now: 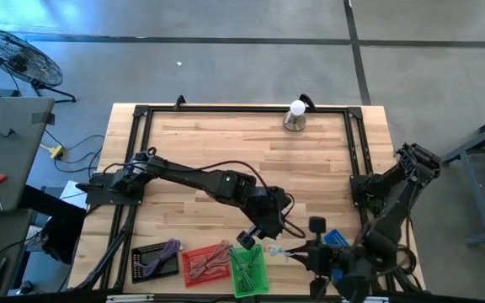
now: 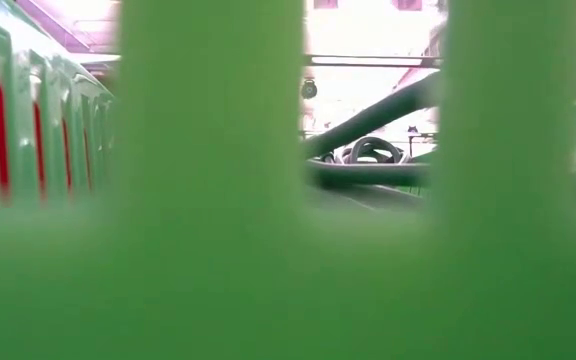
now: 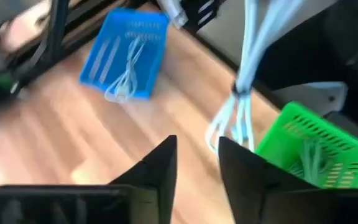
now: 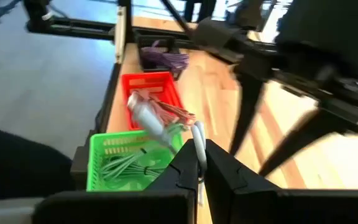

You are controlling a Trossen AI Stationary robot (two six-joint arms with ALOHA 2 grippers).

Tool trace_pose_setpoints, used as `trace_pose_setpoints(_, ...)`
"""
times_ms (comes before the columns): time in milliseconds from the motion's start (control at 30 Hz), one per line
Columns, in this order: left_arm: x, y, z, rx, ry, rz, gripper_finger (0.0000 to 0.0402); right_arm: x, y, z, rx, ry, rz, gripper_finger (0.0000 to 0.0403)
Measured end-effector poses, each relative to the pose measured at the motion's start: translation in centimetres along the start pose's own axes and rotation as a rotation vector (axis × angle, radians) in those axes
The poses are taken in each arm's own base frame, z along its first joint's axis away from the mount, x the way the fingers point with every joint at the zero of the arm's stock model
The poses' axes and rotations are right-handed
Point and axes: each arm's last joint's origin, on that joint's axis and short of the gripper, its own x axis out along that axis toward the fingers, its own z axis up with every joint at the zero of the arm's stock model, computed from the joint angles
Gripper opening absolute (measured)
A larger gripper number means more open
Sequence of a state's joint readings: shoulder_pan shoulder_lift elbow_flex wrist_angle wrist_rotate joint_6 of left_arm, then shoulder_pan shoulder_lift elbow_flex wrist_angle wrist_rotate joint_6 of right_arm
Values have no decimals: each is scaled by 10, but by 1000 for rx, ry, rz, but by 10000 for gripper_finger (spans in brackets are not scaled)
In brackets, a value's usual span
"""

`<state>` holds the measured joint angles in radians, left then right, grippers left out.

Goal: Pick & Place USB Port
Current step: Put the blue USB charger into the blue bin

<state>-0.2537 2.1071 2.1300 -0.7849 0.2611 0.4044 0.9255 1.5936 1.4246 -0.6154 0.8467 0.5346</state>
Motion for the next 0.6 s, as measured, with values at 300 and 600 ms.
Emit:
trace_pose_setpoints(300,-10,-3,-23,-128,333,190,151,-44,-1,-29,158,39,-99,1)
trace_pose_setpoints(600,-45,-15,-29,-290,475,245,152,-63,-13,-55,398,243,-188,1)
